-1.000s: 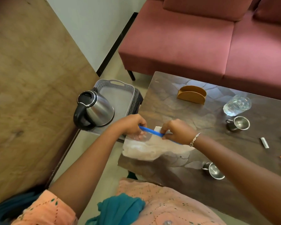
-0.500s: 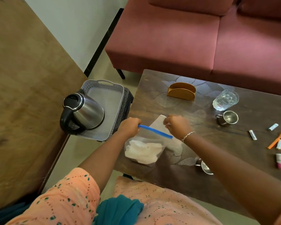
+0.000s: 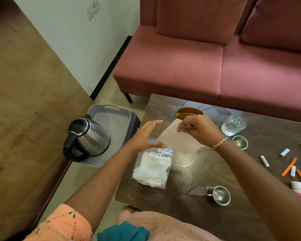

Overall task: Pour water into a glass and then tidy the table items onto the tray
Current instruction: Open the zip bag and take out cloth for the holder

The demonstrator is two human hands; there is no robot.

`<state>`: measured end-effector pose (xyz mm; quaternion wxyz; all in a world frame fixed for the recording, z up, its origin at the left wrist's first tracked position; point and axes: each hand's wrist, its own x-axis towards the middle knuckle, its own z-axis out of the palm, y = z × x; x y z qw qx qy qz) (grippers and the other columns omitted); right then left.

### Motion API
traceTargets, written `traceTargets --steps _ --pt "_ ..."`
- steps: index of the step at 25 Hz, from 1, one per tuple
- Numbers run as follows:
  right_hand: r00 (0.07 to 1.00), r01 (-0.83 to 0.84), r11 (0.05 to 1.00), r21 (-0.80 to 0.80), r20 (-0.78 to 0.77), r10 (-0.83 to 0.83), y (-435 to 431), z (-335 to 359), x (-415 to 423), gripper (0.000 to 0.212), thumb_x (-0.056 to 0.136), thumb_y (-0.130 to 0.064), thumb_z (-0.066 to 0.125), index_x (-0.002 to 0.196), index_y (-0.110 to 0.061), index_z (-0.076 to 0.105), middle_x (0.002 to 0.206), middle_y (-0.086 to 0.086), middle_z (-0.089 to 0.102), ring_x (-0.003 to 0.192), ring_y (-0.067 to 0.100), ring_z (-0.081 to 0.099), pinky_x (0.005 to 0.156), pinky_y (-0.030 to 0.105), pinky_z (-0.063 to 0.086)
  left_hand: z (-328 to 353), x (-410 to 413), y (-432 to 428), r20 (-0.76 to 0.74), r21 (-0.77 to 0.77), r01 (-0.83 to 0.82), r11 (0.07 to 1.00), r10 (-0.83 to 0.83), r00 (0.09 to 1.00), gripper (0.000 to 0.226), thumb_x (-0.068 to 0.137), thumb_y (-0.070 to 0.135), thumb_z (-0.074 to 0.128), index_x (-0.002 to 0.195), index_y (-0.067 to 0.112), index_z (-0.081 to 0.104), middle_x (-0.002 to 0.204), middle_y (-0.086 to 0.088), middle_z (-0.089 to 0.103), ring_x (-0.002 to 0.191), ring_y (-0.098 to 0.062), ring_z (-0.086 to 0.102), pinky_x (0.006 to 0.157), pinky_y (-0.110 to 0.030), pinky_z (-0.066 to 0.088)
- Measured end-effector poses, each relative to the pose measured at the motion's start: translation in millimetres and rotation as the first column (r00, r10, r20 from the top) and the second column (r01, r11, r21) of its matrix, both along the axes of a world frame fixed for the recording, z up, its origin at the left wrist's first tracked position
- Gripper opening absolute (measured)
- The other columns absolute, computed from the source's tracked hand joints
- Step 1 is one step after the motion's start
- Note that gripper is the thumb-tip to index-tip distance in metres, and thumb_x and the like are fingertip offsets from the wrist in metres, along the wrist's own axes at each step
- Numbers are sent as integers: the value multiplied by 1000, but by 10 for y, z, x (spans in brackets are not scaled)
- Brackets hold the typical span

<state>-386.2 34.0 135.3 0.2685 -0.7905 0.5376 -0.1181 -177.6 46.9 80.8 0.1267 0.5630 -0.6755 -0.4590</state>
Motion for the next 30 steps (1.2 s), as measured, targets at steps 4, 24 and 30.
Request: traceTargets --steps 4,24,30 --pt "955 30 990 139 287 -69 -84 252 -61 33 78 -3 66 91 -30 54 76 -2 60 66 14 52 68 32 45 295 -103 -11 -254 201 2 980 50 966 27 84 12 64 109 4 61 106 -13 65 94 -23 63 86 -34 52" --pt "477 191 702 686 560 -677 -83 -57 -443 20 82 7 57 94 -8 60 87 8 64 79 20 62 60 25 58 431 51 -12 -344 118 -463 878 474 811 26 82 0 61 84 21 47 89 -17 67 81 -32 66 49 -27 52" --pt "563 227 862 453 661 -496 -76 -32 -465 29 76 16 58 83 -13 61 86 12 60 80 22 59 59 17 56 417 34 10 -356 56 -452 890 440 824 23 79 -6 62 83 16 64 106 -13 62 93 -28 61 61 -22 57"
